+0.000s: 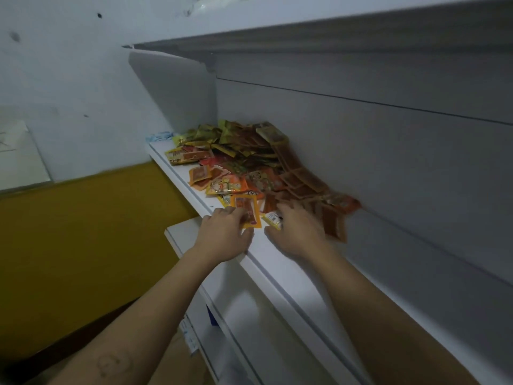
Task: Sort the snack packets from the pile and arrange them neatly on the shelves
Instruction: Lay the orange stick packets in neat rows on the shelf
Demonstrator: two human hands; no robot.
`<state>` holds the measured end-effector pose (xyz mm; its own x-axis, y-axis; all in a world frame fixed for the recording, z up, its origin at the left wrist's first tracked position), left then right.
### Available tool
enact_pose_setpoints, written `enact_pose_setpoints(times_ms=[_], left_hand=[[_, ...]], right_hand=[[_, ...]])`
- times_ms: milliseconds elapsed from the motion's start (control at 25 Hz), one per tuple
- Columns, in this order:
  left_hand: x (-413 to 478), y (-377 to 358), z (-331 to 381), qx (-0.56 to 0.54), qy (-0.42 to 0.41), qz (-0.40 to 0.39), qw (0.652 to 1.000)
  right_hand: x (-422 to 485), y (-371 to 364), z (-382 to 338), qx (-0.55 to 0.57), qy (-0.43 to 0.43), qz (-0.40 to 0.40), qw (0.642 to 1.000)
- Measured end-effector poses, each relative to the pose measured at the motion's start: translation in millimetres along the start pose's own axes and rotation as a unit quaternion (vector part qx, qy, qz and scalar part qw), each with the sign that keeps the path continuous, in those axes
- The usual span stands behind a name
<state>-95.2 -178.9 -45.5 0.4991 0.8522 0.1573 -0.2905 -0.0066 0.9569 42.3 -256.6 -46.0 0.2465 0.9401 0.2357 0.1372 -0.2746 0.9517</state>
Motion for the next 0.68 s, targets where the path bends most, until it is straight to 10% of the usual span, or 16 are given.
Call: enact_pose_setpoints(times_ms=[280, 680], left_hand=[[56.4, -28.1, 5.9, 0.044, -0.022, 0.021, 0.999], [93.4, -41.3, 21.1, 0.024, -0.28, -0.004, 0.96]], right_hand=[[15.3, -16.9, 10.0, -0.056, 0.007, 0.028, 0.998], [10.4, -8.1, 22.6, 0.011, -0.072, 0.085, 0.994]])
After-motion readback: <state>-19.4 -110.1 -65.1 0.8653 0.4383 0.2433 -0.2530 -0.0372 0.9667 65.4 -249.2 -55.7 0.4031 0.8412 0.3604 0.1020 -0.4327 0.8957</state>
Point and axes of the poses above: each hand's wrist, its own x-axis towards the middle knuckle, its own y-axis out of the back of the hand, z = x × y, the point moved 7 cm from there along x, towards the middle knuckle, and after that the axes turned 14 degrees about y, right-handed, at the moved point
